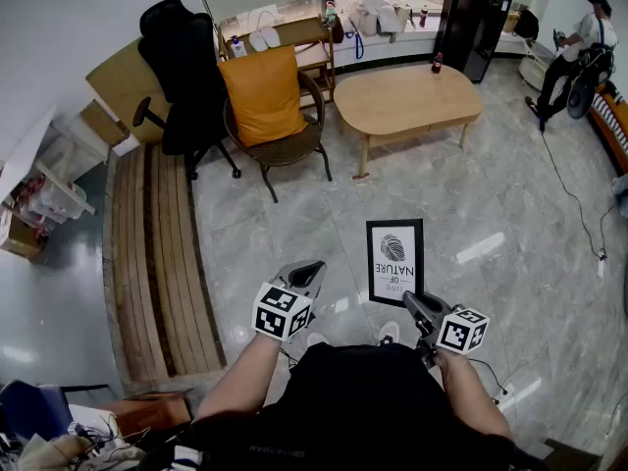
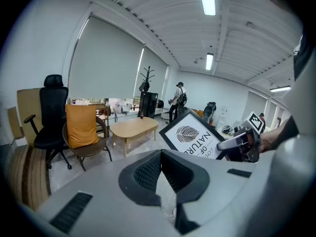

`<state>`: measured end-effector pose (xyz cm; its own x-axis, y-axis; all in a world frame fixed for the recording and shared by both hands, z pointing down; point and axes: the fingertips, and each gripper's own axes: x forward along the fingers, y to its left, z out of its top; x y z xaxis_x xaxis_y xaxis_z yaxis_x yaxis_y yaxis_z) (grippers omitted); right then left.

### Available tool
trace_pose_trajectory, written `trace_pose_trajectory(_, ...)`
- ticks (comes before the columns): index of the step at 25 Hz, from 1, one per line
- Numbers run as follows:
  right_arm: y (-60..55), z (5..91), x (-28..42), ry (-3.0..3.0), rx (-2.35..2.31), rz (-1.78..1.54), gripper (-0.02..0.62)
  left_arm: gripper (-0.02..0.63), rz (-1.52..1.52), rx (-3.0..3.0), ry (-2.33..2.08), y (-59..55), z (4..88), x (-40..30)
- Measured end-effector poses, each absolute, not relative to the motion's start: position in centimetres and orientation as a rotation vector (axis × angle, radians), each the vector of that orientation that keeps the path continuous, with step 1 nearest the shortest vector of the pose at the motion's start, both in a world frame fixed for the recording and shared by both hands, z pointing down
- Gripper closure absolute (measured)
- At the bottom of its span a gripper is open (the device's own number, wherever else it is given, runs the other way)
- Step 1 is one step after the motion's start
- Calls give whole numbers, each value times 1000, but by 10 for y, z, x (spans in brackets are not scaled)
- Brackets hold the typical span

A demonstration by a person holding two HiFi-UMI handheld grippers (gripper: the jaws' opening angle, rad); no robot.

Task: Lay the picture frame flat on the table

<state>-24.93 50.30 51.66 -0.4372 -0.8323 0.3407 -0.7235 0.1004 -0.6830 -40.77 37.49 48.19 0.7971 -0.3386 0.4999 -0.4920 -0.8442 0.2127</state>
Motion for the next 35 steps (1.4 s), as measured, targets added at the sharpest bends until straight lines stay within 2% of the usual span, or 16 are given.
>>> trace_pose_trajectory(14, 494, 512, -263, 2217, -1613, -1252, 565, 601, 648, 2649, -614, 368, 482, -426)
trace_pose_trajectory(26, 494, 513, -284, 2110, -1559, -1264, 563, 601, 775, 2627, -422, 381, 526, -439)
trace_pose_trajectory(35, 431, 523, -235, 2109, -1505, -1284, 563, 601, 679, 2518, -469, 320, 517, -392)
